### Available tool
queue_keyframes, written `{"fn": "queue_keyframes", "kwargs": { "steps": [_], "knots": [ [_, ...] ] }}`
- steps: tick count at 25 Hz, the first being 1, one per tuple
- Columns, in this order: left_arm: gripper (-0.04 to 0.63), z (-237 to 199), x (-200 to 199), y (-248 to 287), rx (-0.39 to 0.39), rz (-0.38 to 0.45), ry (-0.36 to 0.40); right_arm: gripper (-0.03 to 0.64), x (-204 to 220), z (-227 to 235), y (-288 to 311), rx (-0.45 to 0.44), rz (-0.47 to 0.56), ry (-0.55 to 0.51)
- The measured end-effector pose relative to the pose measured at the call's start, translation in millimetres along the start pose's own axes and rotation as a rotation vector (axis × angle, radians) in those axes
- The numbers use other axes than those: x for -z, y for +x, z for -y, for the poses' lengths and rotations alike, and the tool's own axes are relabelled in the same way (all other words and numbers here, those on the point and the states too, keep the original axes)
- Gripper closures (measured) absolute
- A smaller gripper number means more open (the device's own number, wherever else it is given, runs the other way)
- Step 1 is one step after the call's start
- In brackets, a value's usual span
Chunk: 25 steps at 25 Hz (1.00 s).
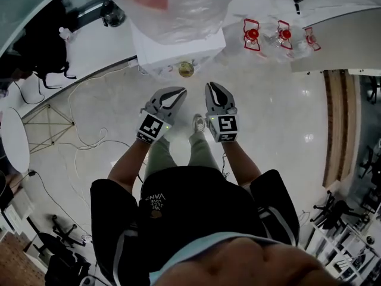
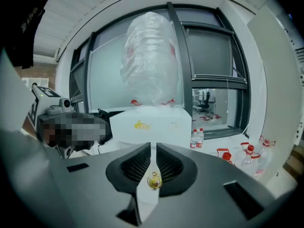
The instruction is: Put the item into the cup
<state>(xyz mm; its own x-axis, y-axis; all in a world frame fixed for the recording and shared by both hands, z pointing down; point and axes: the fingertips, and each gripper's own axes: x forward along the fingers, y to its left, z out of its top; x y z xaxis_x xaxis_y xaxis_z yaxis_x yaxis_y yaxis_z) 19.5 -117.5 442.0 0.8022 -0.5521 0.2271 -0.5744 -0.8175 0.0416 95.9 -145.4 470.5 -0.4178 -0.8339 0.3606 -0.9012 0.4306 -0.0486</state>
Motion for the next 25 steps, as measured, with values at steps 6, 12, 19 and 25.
{"fn": "queue_keyframes", "kwargs": {
  "steps": [6, 12, 19, 25],
  "knots": [
    [0.571, 15, -47, -20, -0.039, 0.028, 0.007, 0.554, -48, -12, -40, -0.046, 0.066, 0.019],
    [0.574, 23, -94, -39, -0.084, 0.067, 0.030, 0.554, -96, -14, -72, -0.092, 0.151, 0.002],
    [0.575, 38, -129, -65, -0.123, 0.116, 0.061, 0.554, -123, -12, -102, -0.090, 0.187, -0.004],
    [0.575, 43, -145, -88, -0.156, 0.142, 0.044, 0.554, -145, -20, -121, -0.093, 0.206, 0.028]
  ]
}}
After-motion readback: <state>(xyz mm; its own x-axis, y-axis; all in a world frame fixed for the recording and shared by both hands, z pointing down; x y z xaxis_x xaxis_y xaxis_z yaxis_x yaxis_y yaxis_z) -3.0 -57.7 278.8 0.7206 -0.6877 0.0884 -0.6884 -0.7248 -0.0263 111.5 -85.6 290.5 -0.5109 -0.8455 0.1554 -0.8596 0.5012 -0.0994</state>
